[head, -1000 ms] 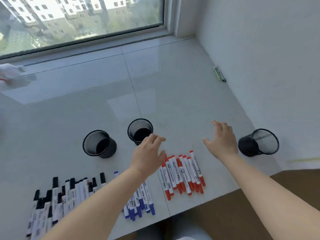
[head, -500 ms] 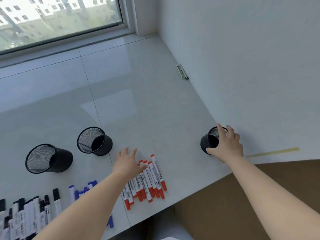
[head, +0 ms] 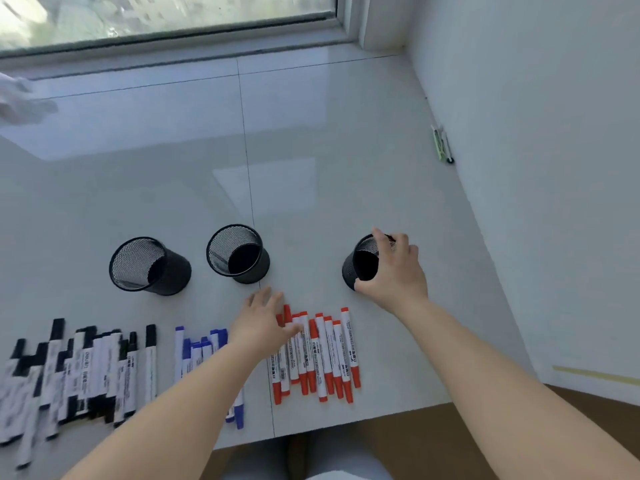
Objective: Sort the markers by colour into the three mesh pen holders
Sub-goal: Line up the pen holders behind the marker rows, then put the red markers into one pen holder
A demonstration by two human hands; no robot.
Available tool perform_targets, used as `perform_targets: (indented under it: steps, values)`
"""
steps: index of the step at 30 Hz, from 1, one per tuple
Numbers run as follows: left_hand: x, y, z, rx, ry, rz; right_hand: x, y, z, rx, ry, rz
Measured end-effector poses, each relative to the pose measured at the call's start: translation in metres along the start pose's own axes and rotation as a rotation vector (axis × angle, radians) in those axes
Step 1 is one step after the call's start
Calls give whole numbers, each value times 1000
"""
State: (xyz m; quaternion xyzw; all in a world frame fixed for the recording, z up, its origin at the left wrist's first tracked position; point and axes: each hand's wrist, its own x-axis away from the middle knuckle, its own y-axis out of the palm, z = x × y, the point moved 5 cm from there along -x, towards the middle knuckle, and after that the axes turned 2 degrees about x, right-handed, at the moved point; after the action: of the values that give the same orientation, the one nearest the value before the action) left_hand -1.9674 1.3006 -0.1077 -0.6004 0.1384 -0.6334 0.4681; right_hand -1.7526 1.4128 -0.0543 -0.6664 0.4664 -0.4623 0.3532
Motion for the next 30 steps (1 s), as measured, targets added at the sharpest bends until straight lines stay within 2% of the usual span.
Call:
perform_targets:
  steps: [4, 8, 14, 19, 23, 27, 30]
  values:
    - [5, -1, -17, 43, -17, 36, -13, 13, -51, 41, -148, 17]
    - [6, -3, -27, 48, 10, 100, -23, 21, -65, 93, -220, 71]
    - [5, 3, -33, 24, 72, 176, -22, 27, -58, -42, -245, 329]
    - [2, 4, -38, 72, 105, 260, -17, 39, -51, -229, -210, 432]
    - [3, 4, -39, 96, 137, 263, -3, 45, -44, -331, -180, 528]
    - [8, 3, -37, 164, 179, 280, 26, 56, -27, -352, -206, 694]
    - [13, 0, -31, 145, 264, 333, 43, 70, -14, -310, -277, 708]
